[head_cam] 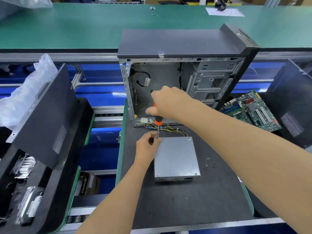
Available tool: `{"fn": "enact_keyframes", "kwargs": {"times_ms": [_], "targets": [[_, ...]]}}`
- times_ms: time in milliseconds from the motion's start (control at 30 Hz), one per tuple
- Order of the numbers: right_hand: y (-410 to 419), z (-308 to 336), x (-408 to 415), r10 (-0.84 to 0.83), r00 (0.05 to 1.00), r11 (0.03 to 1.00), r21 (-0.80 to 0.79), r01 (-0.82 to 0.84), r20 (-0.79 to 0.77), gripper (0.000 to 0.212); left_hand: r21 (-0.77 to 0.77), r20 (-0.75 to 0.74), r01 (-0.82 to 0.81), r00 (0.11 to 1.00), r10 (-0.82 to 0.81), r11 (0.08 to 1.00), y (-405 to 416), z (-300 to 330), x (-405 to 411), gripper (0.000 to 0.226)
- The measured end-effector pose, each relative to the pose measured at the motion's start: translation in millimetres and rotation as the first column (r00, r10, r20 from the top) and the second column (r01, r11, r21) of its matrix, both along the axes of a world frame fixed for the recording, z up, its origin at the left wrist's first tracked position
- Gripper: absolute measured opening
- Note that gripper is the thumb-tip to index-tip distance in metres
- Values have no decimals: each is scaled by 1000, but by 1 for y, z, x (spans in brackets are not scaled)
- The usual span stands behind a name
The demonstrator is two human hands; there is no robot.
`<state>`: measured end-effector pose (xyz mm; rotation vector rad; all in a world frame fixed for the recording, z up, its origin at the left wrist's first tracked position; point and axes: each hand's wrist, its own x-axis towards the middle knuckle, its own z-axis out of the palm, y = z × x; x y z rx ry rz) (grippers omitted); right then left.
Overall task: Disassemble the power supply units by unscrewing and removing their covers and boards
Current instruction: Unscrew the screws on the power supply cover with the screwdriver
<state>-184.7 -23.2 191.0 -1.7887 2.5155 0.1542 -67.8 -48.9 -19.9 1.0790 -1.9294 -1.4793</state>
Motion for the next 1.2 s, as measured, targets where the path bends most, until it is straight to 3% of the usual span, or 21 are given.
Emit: {"fn": "enact_keyframes", "kwargs": {"times_ms": [133,200,267,367,433,467,600,700,800,867,900,1000,1100,1133,1200], "targets": [[-3,2,-2,129,970,989,47,-141,205,32,100,11,-60,998,59,993,8,-2,1,15],[-4,6,-6,119,969,982,120,-148,218,26,130,-8,-67,998,68,989,9,-1,1,13],[-2,10,-10,68,982,979,179,-100,177,28,153,-14,-73,997,76,985,12,-3,0,10],[2,12,-10,-10,1000,986,167,13,-17,71,288,-13,-90,995,98,953,19,-6,-2,10],[3,10,-11,30,985,990,140,-6,-168,72,424,-19,-74,996,91,903,23,-6,-7,29],[4,9,-13,48,985,991,133,-25,-168,67,454,-2,-69,997,78,888,24,-6,-10,38],[7,11,-24,86,994,985,142,-95,74,27,289,119,-100,991,68,952,29,-5,-14,57],[9,10,-24,58,968,982,161,-100,244,32,279,118,-118,989,88,953,30,-4,-15,58],[7,11,-17,-15,998,982,187,3,64,58,266,133,-126,987,93,956,30,-5,-16,57],[4,13,-14,75,984,981,187,-45,-159,56,258,148,-129,985,93,957,30,-5,-16,57],[3,12,-13,123,975,981,172,-91,-186,50,254,152,-127,984,91,959,31,-4,-16,58],[2,12,-15,156,988,972,175,-155,11,30,246,152,-127,984,91,961,30,-3,-16,56],[1,13,-13,87,984,975,191,-116,155,38,244,157,-137,983,100,960,31,-3,-16,54],[1,12,-12,58,992,978,194,-79,114,48,233,169,-137,981,99,963,31,-2,-16,53],[0,14,-10,48,992,981,192,-25,-118,62,211,179,-136,979,99,968,30,-2,-16,51]]}}
